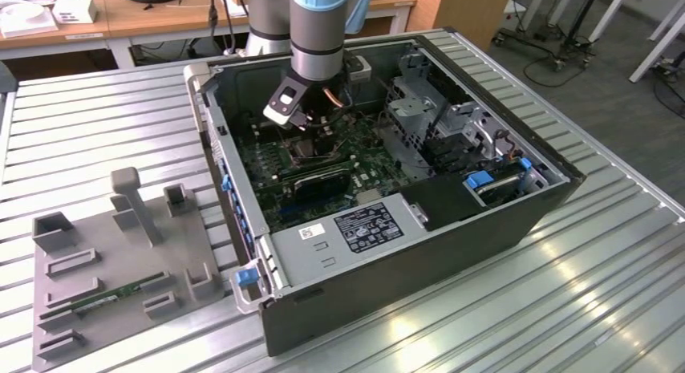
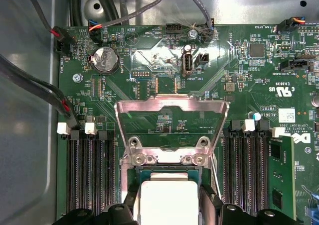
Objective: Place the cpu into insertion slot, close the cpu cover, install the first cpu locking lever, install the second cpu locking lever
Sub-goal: 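Place the cpu into insertion slot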
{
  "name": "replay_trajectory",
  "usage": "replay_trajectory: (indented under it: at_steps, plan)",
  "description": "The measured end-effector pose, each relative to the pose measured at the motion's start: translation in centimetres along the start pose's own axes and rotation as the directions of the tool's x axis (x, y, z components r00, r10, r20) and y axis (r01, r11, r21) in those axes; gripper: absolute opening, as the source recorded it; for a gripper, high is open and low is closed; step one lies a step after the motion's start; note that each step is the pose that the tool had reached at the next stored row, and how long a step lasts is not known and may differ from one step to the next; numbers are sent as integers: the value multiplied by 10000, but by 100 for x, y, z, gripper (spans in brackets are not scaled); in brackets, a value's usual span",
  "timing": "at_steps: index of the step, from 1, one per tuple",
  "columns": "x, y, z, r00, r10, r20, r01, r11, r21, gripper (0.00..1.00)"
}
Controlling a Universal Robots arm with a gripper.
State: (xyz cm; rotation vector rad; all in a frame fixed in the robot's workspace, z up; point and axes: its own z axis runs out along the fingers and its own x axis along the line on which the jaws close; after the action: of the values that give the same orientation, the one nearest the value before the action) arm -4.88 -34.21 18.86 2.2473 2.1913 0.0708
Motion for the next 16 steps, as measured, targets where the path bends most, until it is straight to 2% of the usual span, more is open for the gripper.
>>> replay_trajectory:
  at_steps: [6,16]
  plan:
    - [2,2,-20,10000,0,-11,0,10000,-7,59]
    - [4,4,-128,10000,0,0,0,10000,-1,59]
